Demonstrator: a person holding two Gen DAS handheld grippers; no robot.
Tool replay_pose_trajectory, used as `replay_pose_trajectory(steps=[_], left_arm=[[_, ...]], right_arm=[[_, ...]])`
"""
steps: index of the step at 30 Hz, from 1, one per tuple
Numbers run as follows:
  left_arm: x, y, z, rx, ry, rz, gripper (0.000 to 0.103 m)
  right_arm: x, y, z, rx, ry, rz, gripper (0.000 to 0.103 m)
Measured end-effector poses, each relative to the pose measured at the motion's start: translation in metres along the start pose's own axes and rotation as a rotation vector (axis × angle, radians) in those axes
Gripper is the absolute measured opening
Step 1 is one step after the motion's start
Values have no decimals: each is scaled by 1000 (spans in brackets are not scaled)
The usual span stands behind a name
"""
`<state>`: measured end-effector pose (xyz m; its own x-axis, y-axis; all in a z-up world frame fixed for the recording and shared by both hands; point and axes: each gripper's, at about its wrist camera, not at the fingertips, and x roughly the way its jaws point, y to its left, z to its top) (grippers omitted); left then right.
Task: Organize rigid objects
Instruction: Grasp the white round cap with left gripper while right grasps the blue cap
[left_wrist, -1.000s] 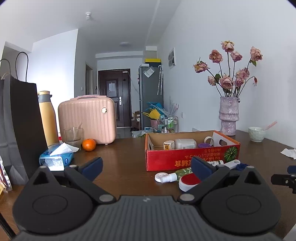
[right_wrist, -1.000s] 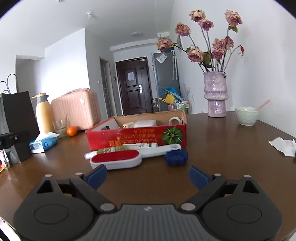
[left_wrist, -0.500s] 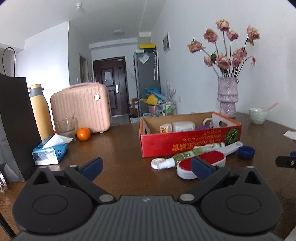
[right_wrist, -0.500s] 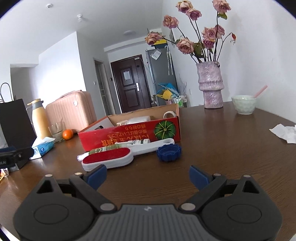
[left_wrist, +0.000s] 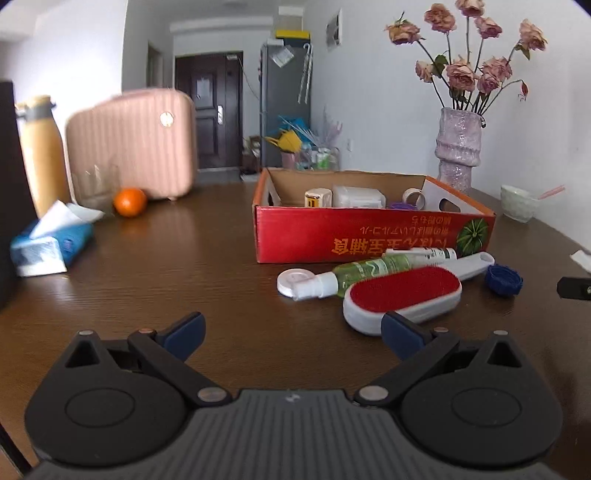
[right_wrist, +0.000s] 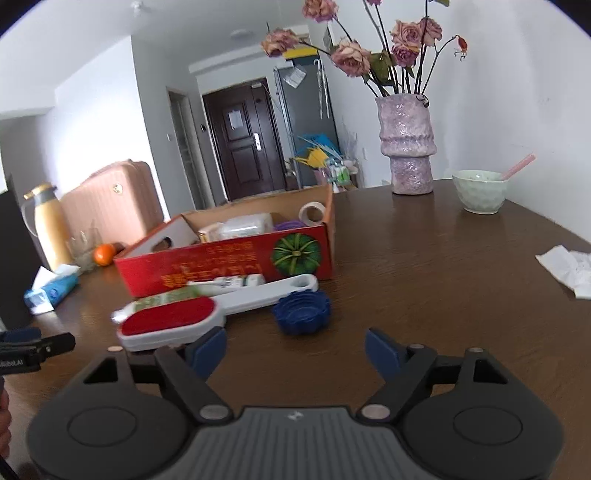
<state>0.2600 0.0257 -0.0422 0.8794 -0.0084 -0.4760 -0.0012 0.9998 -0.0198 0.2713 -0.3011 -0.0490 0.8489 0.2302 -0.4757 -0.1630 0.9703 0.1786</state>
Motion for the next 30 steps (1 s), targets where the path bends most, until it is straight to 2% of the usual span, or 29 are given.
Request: replay_pose_trajectory(steps=[2, 4, 6, 8, 13, 18, 22, 28, 29, 30], left_arm=[[17, 9, 10, -41, 37, 15, 103], [37, 23, 23, -106, 77, 2, 96], [56, 34, 34, -144, 109, -5, 79], [74, 40, 47, -142, 126, -12, 74], [109, 37, 61, -102, 137, -27, 74], [124, 28, 51, -45, 173, -66, 74], [123, 28, 44, -46, 179, -85, 72], [121, 17, 35, 35, 177, -102, 73], [121, 15, 35, 48, 177, -102, 70], [121, 13, 35, 59, 175, -103, 62]], right_arm=[[14, 2, 7, -28, 25, -14, 81], [31, 4, 13, -53, 54, -30, 79], [49, 6, 18, -68, 79, -40, 73], [62, 7, 25, -66, 85, -32, 71], [93, 9, 34, -78, 117, -62, 69], [107, 8, 31, -76, 161, -54, 64], [106, 11, 31, -96, 155, -58, 55], [102, 14, 27, -111, 153, -46, 53], [101, 14, 26, -114, 154, -44, 53], [100, 14, 25, -114, 154, -45, 53]])
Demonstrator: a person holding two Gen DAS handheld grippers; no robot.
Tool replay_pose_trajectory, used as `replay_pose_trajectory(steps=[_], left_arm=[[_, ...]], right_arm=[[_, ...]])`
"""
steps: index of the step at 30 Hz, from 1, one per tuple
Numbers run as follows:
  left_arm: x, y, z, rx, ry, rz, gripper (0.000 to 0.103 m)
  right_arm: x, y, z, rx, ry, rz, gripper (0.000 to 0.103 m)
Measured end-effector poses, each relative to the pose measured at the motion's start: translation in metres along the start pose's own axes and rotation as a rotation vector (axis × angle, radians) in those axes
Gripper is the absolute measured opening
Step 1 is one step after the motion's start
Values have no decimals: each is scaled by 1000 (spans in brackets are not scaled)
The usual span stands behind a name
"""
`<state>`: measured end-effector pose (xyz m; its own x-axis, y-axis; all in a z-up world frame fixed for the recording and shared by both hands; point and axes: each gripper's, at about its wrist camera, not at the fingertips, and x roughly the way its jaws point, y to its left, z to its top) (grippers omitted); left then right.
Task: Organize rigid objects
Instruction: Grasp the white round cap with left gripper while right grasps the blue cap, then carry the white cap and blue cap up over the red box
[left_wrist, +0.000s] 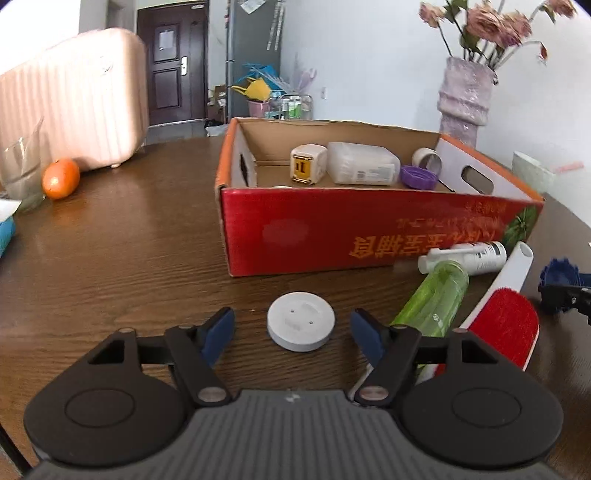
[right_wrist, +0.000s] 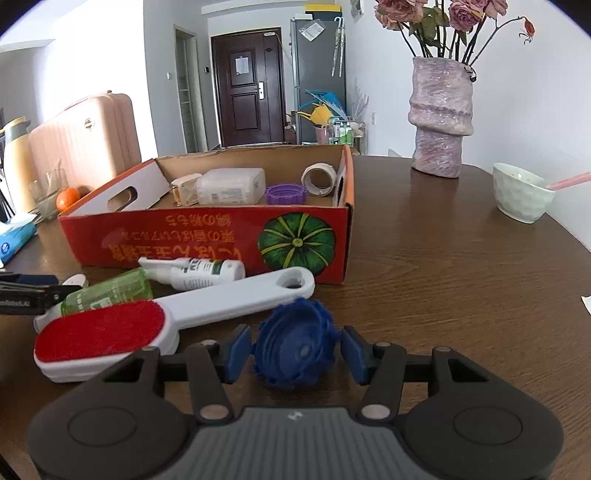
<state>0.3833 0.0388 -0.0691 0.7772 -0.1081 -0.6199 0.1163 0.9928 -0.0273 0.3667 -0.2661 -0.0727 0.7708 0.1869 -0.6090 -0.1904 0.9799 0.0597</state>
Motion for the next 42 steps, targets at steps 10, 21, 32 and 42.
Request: replay_pose_trajectory(steps=[10, 21, 32, 42], left_arm=[[-11, -2, -5, 4, -14, 25, 40], [-70, 7, -20, -79, -88, 52, 40], [-112, -9, -34, -101, -143, 31, 40], [-147, -20, -52, -120, -174, -14, 40]], right_arm=[[-11, -2, -7, 13, 8, 6, 15], [-12, -9, -3, 68, -40, 22, 14], [-61, -2, -26, 57, -86, 24, 14], [-130, 19, -55, 37, -135, 59, 14]])
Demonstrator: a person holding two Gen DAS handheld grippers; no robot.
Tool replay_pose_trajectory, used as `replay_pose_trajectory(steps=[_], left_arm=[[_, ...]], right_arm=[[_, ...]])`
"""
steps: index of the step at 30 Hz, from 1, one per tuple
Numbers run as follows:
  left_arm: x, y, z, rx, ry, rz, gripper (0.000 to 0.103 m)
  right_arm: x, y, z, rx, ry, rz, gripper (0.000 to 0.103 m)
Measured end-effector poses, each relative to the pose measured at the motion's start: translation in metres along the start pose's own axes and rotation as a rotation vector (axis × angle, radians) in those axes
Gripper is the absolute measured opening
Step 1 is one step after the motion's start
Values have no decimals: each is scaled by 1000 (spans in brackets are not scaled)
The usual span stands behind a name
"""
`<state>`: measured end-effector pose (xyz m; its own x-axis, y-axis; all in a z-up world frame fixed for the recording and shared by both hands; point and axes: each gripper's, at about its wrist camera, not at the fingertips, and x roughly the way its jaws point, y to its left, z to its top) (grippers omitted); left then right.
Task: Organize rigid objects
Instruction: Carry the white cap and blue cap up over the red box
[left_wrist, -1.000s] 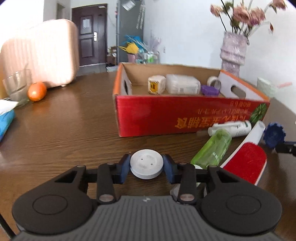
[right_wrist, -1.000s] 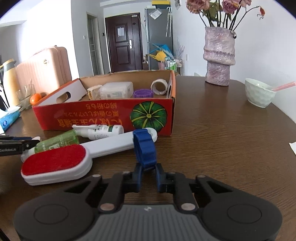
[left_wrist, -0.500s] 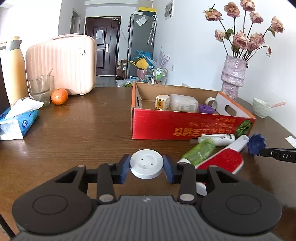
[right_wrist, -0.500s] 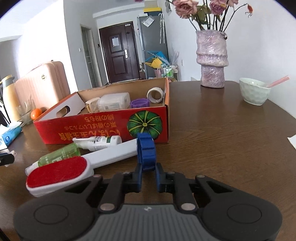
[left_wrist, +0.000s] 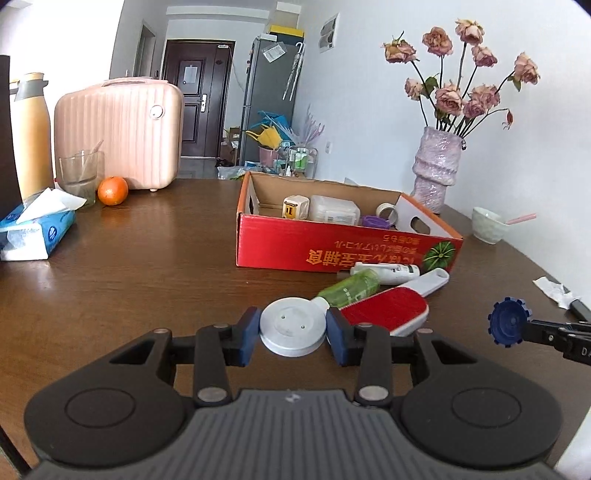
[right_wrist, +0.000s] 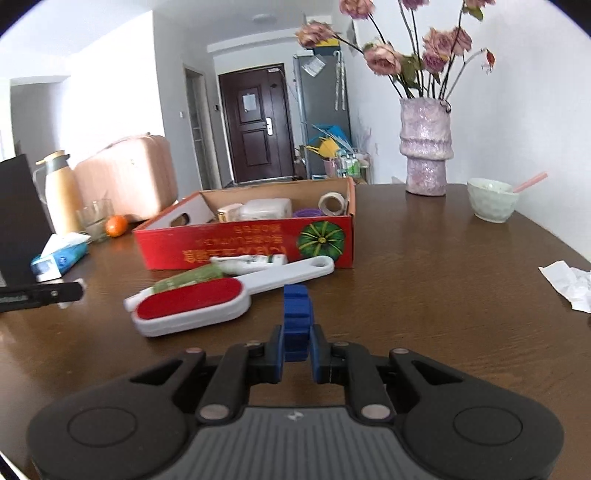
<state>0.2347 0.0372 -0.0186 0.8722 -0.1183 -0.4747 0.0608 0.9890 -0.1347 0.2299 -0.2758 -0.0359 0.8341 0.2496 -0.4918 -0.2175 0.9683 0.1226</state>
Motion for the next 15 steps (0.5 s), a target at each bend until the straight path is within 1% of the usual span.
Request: replay_pose_trajectory(steps=[3, 6, 9, 13, 15], left_arm=[[-8, 1, -1, -5, -8, -4, 40], [-16, 1, 2, 1, -33, -4, 40], [-19, 1, 10, 2, -67, 2, 40], [-17, -3, 39, 26, -132, -12, 40], [-8, -7, 59, 57, -161, -15, 40]], right_arm=[[-8, 5, 1, -3, -15, 2, 14], [-17, 8, 7, 11, -35, 23, 14], [-21, 9, 21, 10, -60, 35, 14], [-18, 12, 52, -34, -105, 39, 14], [-9, 11, 72, -56, -116, 45, 14]])
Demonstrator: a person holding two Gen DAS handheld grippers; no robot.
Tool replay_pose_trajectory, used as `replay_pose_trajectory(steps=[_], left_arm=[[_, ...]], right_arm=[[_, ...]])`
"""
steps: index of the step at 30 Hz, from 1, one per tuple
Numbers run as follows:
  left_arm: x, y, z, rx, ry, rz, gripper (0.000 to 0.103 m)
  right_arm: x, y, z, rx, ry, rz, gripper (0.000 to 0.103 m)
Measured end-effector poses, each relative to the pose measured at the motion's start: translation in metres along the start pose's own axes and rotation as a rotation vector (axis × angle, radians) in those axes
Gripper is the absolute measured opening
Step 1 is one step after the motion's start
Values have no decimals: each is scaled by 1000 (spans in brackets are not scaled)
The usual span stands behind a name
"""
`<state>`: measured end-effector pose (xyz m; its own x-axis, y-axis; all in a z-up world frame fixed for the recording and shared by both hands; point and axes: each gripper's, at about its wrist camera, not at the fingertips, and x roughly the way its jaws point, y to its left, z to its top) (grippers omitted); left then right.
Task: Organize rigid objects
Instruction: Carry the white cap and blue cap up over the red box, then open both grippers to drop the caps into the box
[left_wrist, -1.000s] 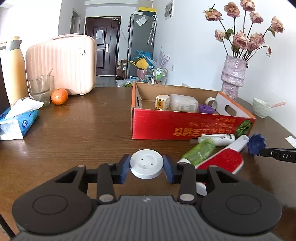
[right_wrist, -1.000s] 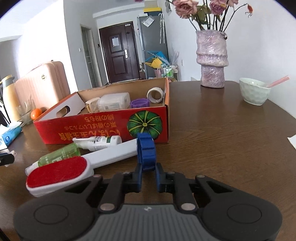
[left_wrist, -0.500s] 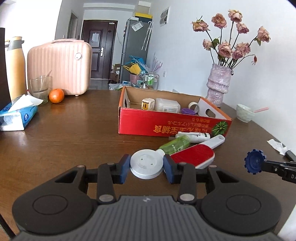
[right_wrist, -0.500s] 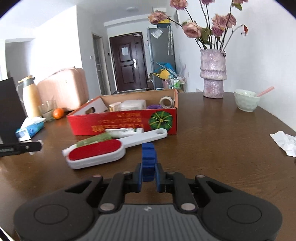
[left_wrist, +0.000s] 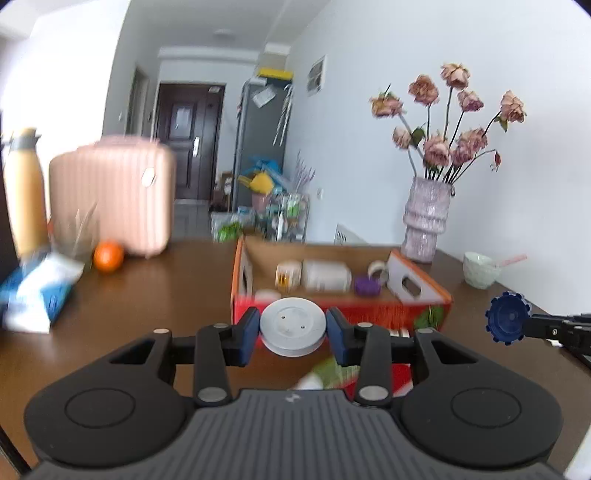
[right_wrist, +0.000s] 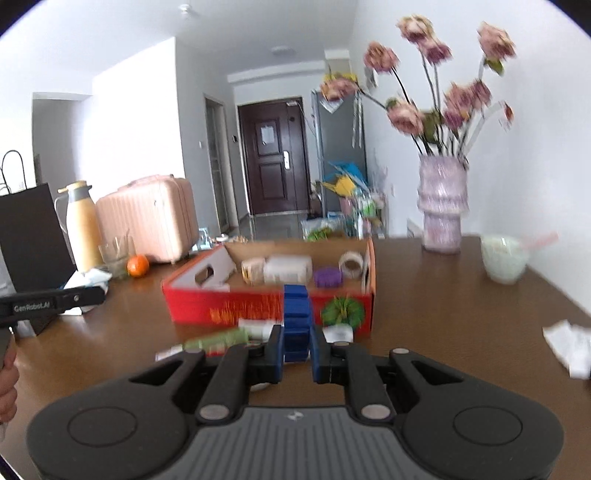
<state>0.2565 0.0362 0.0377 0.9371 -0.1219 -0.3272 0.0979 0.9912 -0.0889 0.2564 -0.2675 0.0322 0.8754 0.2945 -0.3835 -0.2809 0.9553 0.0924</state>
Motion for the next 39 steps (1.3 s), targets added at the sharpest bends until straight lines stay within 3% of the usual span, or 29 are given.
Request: replay_pose_trajectory(steps=[5, 9, 12, 15, 18, 21, 23, 26, 32, 39], left_arm=[[64, 2, 50, 37, -10, 7, 40], [144, 16, 75, 11, 57, 33, 40], [211, 25, 80, 7, 118, 114, 40], [262, 38, 77, -34, 203, 116, 40], [294, 41, 72, -14, 246, 113, 41], [308, 44, 67, -1, 260, 113, 49], [310, 43, 65, 14, 254, 86, 59], [310, 41, 65, 30, 253, 72, 66], [299, 37, 73, 24, 246, 83, 75], [244, 25, 90, 38, 178, 96, 97]], right_arm=[[59, -17, 47, -58, 32, -7, 14], [129, -45, 74, -16, 127, -12, 14], [186, -63, 85, 7, 197, -51, 14], [231, -68, 85, -31, 230, -111, 14], [267, -68, 82, -63, 270, -149, 14], [290, -68, 79, -84, 278, -191, 24], [293, -71, 79, -69, 272, -160, 37], [290, -71, 81, -59, 251, -141, 45], [272, -68, 93, -61, 238, -136, 50], [231, -60, 109, -59, 227, -102, 64]])
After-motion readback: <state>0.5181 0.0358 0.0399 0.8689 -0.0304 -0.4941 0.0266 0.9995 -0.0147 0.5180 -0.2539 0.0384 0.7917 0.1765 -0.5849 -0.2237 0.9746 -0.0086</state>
